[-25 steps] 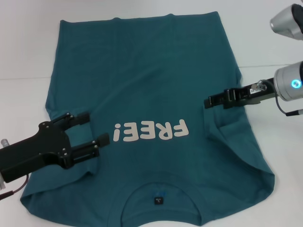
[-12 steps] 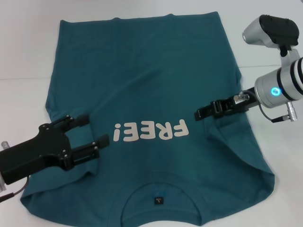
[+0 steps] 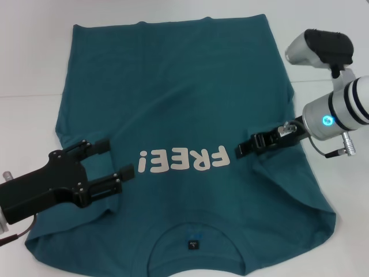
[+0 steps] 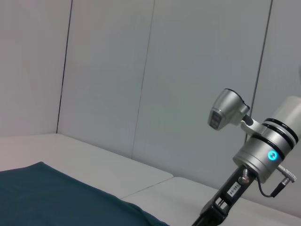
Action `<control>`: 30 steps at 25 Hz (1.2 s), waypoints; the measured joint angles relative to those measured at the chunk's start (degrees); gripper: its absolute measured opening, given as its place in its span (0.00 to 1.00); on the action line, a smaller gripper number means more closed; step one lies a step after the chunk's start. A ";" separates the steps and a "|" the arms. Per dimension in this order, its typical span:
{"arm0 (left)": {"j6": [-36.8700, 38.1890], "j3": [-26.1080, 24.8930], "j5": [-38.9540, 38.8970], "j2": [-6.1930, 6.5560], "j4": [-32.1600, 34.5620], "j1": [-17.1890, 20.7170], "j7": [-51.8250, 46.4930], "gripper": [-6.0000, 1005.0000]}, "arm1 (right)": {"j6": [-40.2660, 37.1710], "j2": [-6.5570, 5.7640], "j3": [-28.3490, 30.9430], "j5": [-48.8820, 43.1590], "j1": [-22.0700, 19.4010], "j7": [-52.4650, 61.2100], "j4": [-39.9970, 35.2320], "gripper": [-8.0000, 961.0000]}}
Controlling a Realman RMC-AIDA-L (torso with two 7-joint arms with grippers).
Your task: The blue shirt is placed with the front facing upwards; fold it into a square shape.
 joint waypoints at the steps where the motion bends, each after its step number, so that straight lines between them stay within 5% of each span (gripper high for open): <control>1: 0.00 0.00 0.01 0.00 0.00 0.00 0.00 0.83 | -0.18 0.10 -0.44 -0.01 -0.02 -0.13 -0.18 0.72; 5: 0.03 -0.03 0.02 0.00 0.00 -0.03 -0.01 0.83 | -1.38 0.41 -2.49 -0.05 -0.26 -0.70 -0.78 0.53; 24: -0.10 -0.12 0.24 0.00 -0.09 0.16 -0.01 0.83 | -6.09 2.19 -1.82 0.30 -3.09 0.05 -8.74 0.02; 30: -0.09 -0.13 0.25 0.00 -0.09 0.23 0.01 0.83 | -5.82 2.53 -1.73 0.62 -5.16 2.81 -12.93 0.16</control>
